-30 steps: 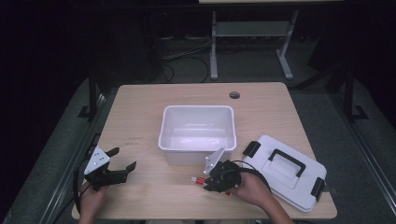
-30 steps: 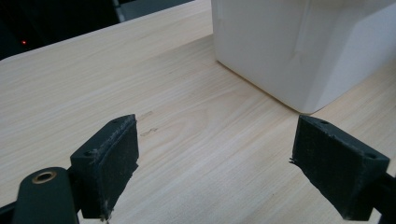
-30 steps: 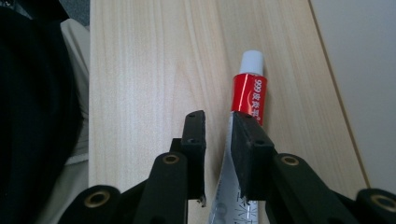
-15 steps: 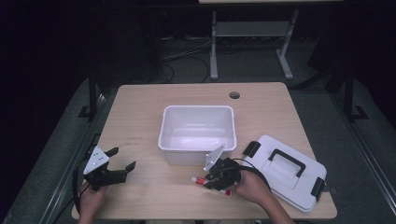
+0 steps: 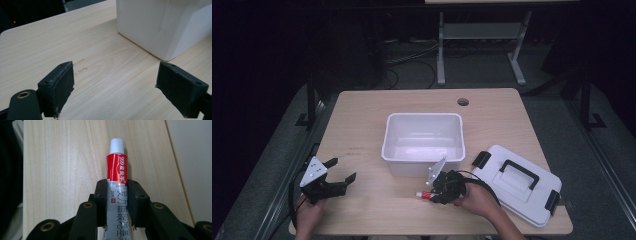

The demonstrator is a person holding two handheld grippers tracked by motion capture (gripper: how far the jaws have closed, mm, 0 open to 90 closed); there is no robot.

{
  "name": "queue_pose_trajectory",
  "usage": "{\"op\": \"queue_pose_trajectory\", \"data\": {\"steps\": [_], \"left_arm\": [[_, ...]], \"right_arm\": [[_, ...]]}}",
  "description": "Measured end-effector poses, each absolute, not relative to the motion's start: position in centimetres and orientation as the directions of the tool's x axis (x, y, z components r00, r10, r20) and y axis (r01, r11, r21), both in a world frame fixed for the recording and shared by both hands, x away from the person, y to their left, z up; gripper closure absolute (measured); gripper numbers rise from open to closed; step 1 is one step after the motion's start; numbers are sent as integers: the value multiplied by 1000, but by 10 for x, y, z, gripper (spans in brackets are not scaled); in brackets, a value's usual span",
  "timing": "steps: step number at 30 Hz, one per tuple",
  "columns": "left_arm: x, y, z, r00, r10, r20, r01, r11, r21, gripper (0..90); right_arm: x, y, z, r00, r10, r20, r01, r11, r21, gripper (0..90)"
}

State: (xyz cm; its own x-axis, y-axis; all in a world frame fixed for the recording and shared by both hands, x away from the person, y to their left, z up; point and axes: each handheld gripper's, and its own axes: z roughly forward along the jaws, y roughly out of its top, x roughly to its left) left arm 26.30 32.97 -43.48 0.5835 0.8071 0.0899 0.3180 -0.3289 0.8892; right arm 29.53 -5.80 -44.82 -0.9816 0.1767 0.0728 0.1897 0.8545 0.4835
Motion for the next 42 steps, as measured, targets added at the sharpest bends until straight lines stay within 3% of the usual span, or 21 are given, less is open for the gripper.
{"op": "queue_pose_trajectory", "data": {"steps": [42], "left_arm": [[263,331,-435,580,809,92,319,-330,889,138]], "right_arm": [[285,-63,-384,-994,89,55,105,849,518,714]]}}
